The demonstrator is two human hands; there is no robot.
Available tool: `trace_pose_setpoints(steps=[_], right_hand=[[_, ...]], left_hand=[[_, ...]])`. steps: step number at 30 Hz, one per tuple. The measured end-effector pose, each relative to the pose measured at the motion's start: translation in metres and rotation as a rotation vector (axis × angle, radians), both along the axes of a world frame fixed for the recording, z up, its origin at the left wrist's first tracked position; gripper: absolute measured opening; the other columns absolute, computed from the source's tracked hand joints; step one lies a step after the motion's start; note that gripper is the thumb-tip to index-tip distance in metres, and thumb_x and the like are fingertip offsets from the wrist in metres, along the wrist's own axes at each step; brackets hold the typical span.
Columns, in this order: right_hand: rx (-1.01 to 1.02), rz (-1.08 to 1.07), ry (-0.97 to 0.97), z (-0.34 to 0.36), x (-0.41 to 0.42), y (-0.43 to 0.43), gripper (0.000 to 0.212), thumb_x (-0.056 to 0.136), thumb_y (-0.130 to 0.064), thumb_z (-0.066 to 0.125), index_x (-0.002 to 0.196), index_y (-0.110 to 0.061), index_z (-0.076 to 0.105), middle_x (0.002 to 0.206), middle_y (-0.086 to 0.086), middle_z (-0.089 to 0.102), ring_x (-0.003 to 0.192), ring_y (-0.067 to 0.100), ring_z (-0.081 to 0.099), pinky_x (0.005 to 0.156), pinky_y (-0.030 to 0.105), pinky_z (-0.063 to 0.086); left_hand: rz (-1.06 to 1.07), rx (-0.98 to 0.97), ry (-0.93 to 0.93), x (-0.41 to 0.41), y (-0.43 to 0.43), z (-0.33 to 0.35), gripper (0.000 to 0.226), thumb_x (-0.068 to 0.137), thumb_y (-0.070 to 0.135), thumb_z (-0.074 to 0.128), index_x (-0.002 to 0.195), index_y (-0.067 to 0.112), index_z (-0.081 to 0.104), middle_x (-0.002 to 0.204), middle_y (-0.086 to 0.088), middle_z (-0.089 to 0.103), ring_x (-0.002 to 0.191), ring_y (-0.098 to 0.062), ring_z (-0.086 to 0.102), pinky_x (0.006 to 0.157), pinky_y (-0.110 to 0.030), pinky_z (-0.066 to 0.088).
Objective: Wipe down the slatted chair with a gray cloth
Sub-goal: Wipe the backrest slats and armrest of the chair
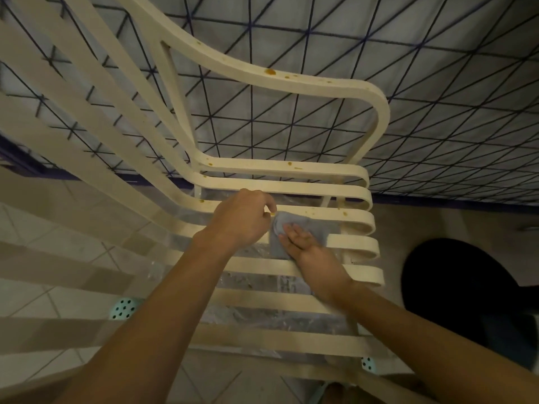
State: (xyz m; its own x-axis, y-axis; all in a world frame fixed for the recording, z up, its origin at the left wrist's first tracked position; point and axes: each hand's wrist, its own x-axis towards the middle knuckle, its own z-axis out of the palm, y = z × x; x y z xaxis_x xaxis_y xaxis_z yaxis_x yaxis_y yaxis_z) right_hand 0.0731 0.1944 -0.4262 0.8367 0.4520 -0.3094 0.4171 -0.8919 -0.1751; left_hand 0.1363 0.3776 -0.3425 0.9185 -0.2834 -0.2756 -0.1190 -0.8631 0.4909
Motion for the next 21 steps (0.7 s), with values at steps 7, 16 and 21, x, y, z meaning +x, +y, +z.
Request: trace_pose_setpoints(steps=[7, 16, 21], right_hand=[[0.296, -0.132, 0.061, 0.006, 0.017, 0.059, 0.04, 0.096, -0.006, 0.049, 0.135, -0.009, 0.05, 0.13, 0.016, 0.056, 0.108, 0.03, 0.056, 0.098, 0.039, 0.048], [1.338, -0.894, 0.742, 0.057, 0.015, 0.0, 0.046, 0.085, 0.019, 0.038, 0.119, 0.002, 0.063, 0.11, 0.018, 0.069, 0.1, 0.032, 0.067, 0.079, 0.037, 0.059], [1.557, -0.929, 0.916, 0.077, -0.004, -0.026, 0.032, 0.084, 0.01, 0.047, 0.101, -0.004, 0.07, 0.096, 0.018, 0.068, 0.08, 0.023, 0.067, 0.065, 0.027, 0.056]], left_hand=[[0.0, 0.039, 0.013, 0.0, 0.001, 0.003, 0.027, 0.091, 0.019, 0.055, 0.114, 0.03, 0.063, 0.108, -0.002, 0.063, 0.09, -0.02, 0.061, 0.08, -0.039, 0.053], [-0.302, -0.052, 0.099, -0.002, -0.001, 0.0, 0.063, 0.075, 0.006, 0.072, 0.133, 0.021, 0.053, 0.132, 0.001, 0.049, 0.12, -0.019, 0.047, 0.097, -0.037, 0.045], [-0.178, -0.361, 0.194, -0.01, -0.011, 0.005, 0.018, 0.08, 0.02, 0.076, 0.096, 0.018, 0.069, 0.093, 0.001, 0.068, 0.09, -0.016, 0.063, 0.083, -0.042, 0.053]])
